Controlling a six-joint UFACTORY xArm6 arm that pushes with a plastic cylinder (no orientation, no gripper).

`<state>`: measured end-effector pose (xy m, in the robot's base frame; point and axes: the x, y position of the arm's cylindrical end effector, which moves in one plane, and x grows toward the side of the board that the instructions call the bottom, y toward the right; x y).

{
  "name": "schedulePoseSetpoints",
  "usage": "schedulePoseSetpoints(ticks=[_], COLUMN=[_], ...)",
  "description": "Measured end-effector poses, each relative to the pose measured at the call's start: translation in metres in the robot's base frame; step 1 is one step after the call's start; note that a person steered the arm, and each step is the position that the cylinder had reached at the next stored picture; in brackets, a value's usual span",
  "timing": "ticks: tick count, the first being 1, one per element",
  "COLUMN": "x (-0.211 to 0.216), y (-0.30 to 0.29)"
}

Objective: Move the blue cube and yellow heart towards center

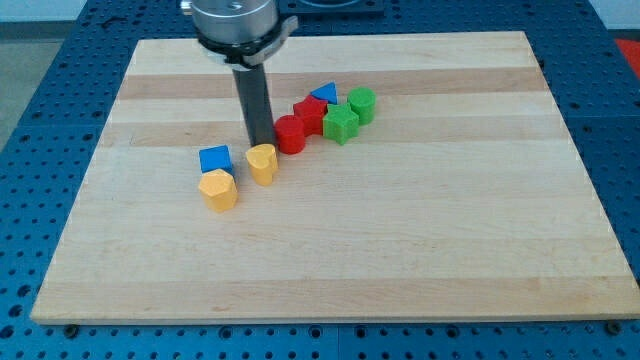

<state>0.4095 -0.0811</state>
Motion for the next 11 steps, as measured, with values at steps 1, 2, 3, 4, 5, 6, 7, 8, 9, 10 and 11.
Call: schedulePoseSetpoints(ticks=[1,2,3,4,5,6,7,8,9,10,11], x=[-0.006,-0.008,-0.007,0.013,0.051,0.051,0.036,0.036,0.048,0.049,0.046], y=[-0.002,-0.067,-0.141,-0.158,-0.141,-0.113,-0.064,-0.016,-0.005,0.002,0.038])
